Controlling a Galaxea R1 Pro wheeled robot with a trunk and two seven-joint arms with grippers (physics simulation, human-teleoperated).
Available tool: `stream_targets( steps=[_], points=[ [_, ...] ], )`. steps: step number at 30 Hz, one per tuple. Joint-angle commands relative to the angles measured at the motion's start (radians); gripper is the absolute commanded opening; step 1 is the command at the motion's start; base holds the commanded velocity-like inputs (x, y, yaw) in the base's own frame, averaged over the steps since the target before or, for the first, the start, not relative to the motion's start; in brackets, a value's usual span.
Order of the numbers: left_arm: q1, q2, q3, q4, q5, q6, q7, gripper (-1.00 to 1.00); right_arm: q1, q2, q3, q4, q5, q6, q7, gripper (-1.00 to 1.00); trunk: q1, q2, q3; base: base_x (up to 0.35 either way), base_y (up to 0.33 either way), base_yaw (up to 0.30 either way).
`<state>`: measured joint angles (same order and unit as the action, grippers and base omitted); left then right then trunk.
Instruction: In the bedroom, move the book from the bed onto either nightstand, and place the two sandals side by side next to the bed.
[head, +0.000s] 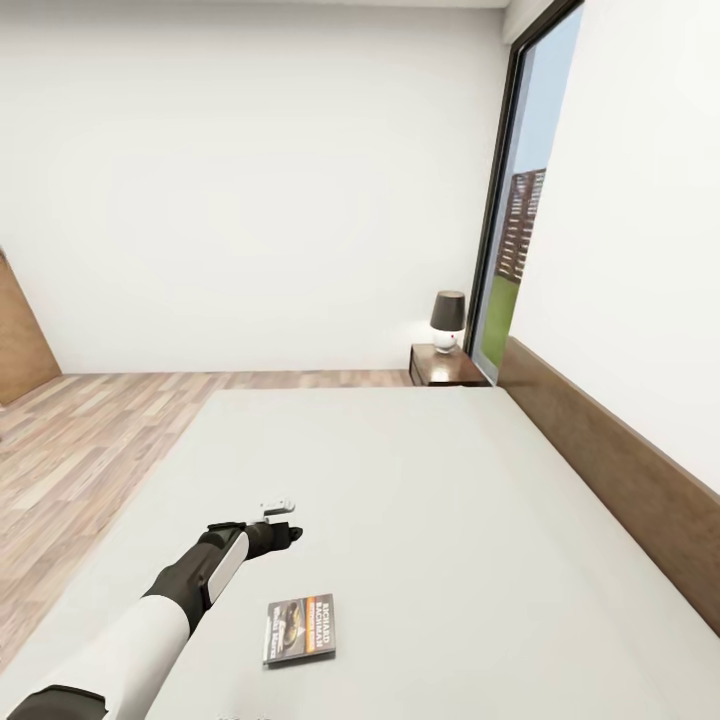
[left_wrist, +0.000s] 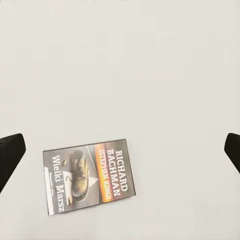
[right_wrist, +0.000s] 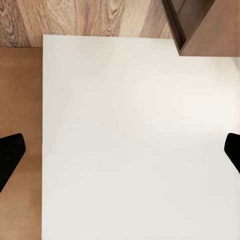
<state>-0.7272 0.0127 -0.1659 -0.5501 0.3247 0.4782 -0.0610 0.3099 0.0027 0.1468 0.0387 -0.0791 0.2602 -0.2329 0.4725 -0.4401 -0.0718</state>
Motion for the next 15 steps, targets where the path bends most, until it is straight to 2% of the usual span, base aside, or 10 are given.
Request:
stream_targets(
  steps=[1,9,15],
  points=[
    [-0.001,0.001,-0.005,-0.002,0.002,0.004,0.0,1.0,0.0,0.0,0.008,-0.002,-0.008,0.005,-0.003,1.0,0.001,-0.002,-0.003,0.0,0.0,0.085],
    [-0.001,0.001,-0.005,-0.003,0.002,0.004,0.0,1.0,0.0,0.0,0.009,-0.001,-0.008,0.01,0.001,1.0,0.001,-0.002,-0.013,0.0,0.0,0.09],
    [-0.001,0.001,-0.006,-0.005,0.002,0.003,0.0,1.0,0.0,0.0,0.01,0.0,-0.008,0.012,0.002,1.0,0.001,-0.002,-0.022,0.0,0.0,0.033]
  ],
)
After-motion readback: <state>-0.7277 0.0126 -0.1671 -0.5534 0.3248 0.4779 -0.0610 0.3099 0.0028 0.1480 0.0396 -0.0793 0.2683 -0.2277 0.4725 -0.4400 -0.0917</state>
